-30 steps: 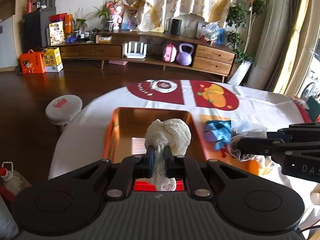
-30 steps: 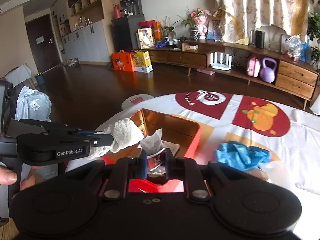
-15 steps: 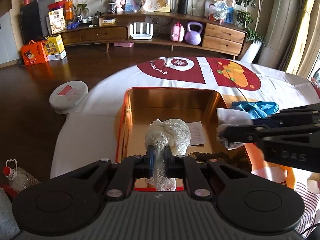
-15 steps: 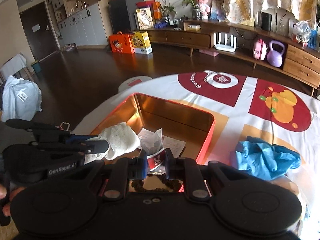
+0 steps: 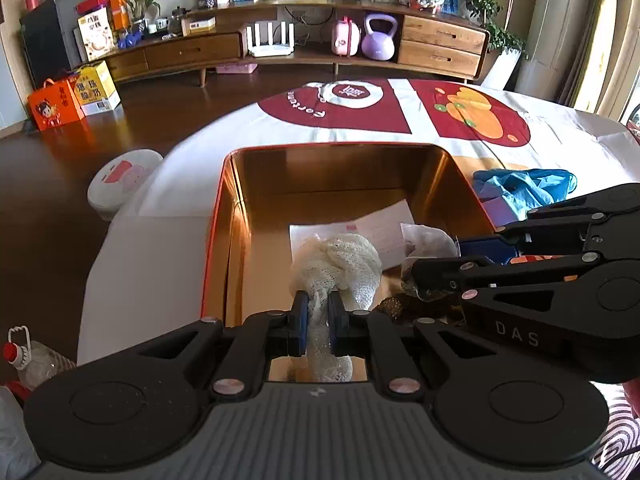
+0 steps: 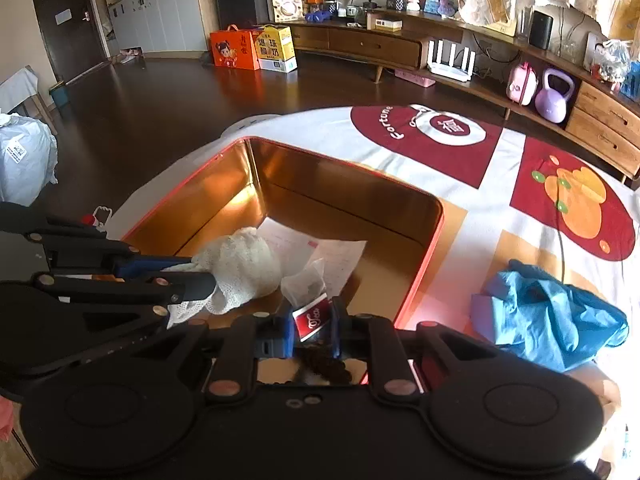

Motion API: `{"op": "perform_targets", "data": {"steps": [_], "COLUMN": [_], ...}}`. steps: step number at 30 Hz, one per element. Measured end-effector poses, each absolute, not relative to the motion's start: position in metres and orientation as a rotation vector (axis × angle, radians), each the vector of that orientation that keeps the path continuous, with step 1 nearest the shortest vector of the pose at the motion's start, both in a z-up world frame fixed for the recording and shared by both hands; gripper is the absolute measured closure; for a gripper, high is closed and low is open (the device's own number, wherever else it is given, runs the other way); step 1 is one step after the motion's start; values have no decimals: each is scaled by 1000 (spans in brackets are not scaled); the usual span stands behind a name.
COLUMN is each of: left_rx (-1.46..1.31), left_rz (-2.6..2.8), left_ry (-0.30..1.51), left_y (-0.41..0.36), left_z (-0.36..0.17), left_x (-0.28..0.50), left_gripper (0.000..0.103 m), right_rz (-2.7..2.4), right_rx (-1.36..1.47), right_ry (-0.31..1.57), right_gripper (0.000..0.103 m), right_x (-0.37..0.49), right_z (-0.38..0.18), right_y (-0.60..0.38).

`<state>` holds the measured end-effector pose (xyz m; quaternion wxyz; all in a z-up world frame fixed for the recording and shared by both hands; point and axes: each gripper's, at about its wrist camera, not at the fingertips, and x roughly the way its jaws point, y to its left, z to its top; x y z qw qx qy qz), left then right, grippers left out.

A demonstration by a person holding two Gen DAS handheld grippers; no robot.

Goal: Organize soft objects
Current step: 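Carry the packet with the right tool while the left tool carries the mesh fabric toward the tin, then open the right tool to drop the packet into the tin while the left tool lowers the mesh fabric inside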

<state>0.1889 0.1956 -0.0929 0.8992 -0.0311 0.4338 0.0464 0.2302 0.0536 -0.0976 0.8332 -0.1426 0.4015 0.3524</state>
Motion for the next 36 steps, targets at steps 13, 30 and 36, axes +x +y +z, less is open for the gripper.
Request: {"op": "perform_targets", "data": {"steps": [13,30,36], "left_rx": [-108,-136,-135], "left_rz": [98,101,113], "left_ry": [927,935,927], "left_y": [201,199,197], "left_z": [-101,-97,-92], "left_x": [190,183,178], "left_gripper": [93,91,91], "right_rz": [731,741,741], "right_rx": [-317,-316,-307], "right_ry": [852,829,804], "right_gripper": [78,59,52], "right_x": [228,216,209], "right_z": [-98,-82,-76], "right_y": [56,47,41]}}
